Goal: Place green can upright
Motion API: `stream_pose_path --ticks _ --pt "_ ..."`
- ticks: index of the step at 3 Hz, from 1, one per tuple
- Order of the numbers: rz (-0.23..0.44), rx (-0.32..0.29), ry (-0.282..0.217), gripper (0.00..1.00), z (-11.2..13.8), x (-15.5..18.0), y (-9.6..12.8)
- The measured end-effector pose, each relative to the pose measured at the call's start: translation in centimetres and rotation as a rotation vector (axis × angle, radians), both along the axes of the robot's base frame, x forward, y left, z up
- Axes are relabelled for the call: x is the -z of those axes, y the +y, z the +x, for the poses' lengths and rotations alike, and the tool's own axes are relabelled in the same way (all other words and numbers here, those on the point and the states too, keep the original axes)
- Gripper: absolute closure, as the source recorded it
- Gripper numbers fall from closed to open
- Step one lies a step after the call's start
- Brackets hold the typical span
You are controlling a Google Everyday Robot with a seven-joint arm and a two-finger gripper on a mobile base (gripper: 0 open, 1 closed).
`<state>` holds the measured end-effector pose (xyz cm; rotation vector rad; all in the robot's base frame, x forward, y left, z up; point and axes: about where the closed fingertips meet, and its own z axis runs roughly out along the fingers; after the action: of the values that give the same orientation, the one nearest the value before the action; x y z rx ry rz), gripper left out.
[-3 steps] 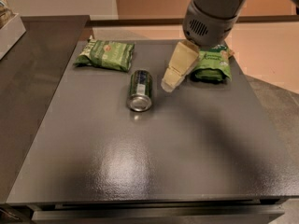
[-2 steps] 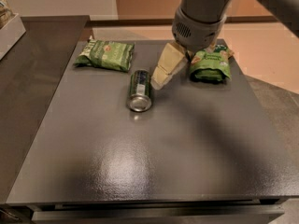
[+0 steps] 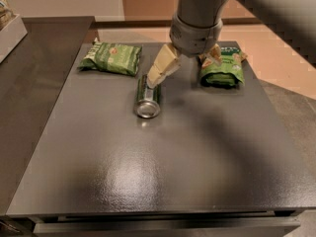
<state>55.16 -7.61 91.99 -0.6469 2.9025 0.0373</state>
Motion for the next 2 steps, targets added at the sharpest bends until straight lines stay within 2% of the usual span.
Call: stream_pose_path --ticks 1,2 --pt "-0.002 0.067 0.020 0.00 0.9 0.4 0.9" --pt "0.009 0.105 0.009 0.00 1.9 0.7 2.0"
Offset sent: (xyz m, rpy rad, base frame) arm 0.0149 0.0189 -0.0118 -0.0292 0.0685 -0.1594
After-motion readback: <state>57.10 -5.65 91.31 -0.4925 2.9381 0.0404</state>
